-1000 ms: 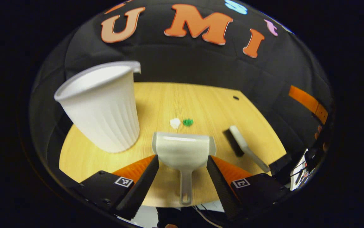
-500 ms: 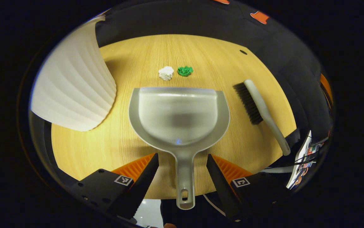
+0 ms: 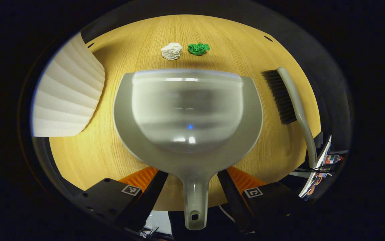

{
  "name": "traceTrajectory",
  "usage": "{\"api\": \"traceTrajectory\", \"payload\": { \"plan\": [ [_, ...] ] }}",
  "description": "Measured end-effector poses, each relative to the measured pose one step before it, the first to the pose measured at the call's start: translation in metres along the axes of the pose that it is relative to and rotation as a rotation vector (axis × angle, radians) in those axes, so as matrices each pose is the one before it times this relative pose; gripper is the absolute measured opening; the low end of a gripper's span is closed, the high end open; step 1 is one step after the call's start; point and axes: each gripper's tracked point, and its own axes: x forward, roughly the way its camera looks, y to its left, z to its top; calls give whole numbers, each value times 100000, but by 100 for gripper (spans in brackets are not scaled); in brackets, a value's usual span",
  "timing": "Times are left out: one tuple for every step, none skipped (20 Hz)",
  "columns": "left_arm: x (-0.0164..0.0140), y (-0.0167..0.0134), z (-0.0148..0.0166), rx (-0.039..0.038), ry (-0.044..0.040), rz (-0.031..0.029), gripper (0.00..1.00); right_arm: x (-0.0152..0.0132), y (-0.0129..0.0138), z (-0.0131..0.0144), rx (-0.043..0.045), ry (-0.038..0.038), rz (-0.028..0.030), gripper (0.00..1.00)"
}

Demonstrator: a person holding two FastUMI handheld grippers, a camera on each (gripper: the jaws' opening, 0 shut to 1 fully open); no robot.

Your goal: Pick up the small broom and dustpan from the desktop, sweep the trash into the dustpan with the broom, and then empty the trash into the garbage bin.

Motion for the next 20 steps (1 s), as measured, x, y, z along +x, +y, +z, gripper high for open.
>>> {"api": "traceTrajectory", "payload": {
  "plan": [
    [137,-108,12,-870,-200,-588,94,119,105,-155,-161,607,205,96],
    [-96,6,20,-1040,-768,35,77,138,174,-198,-840,708,339,96],
    [-651,5,120,-532,-164,142,60,166,170,-256,-1205,1269,432,96],
    [633,-31,-114,-341,-577,-41,43,58,151,-467,-1017,1543,817,95],
    [406,-146,40,222,-150,-343,40,38,242,-353,-718,1570,828,95],
    [-455,71,94,600,-436,-62,37,223,195,-359,-503,1355,734,95],
    [10,41,123,500,-641,-378,37,199,267,-448,-83,2076,1277,96],
    [-45,-75,42,-224,-1097,-652,36,350,687,-804,283,3937,2857,95],
    [22,-64,142,-653,-1464,-681,35,385,459,-1197,592,5385,2167,96],
    [170,47,115,-166,-1210,-875,34,259,-36,-1240,1196,6141,1265,96],
    [41,142,32,-420,-947,-580,33,480,179,-1322,1446,6250,1835,96],
    [-54,97,254,-872,-895,-688,32,413,301,-1597,556,6513,1711,96],
    [-71,62,409,-400,-1067,-942,32,580,171,-1654,-500,7133,518,96],
    [92,193,693,-518,-1581,-684,32,739,110,-1539,-1688,6132,859,96],
    [-94,170,651,314,-1062,-636,32,649,209,-1462,-2120,5948,-336,96],
    [-22,205,336,-134,-445,-756,31,757,124,-1108,-2402,5022,-519,96],
    [-303,10,430,-62,-1369,-1039,31,667,288,-581,-2319,2801,-688,97],
    [-608,66,163,738,-823,-827,32,302,219,-805,-1950,3971,-361,97],
    [-534,48,167,1366,-1488,-436,32,653,306,-672,-1537,4428,471,96],
    [-11,267,-30,1884,-1059,144,32,373,186,-459,-516,2965,310,97]
  ]
}}
